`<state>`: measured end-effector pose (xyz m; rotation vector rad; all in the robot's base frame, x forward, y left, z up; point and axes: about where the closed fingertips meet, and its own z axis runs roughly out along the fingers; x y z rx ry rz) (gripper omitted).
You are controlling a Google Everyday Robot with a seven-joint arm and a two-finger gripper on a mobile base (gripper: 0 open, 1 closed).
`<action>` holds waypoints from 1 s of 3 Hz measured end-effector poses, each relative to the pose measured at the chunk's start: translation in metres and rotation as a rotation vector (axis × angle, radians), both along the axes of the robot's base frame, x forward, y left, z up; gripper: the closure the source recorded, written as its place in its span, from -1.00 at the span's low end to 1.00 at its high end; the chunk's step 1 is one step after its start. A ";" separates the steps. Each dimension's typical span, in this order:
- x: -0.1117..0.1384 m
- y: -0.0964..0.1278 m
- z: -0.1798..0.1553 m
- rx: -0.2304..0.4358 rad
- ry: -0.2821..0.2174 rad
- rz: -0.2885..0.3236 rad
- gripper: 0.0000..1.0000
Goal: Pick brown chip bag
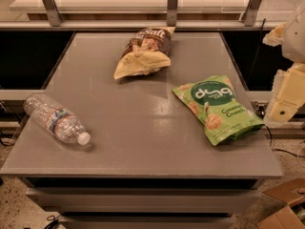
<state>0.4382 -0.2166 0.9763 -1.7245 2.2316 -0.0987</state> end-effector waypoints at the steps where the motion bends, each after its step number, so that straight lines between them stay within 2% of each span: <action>1: 0.008 0.006 0.004 0.010 -0.019 -0.002 -1.00; 2: 0.037 0.027 0.007 0.025 -0.023 0.004 -1.00; 3: 0.081 0.058 0.004 0.037 -0.022 -0.018 -1.00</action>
Offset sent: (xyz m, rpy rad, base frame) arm 0.0858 0.0591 0.0083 0.0493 -0.0093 0.0117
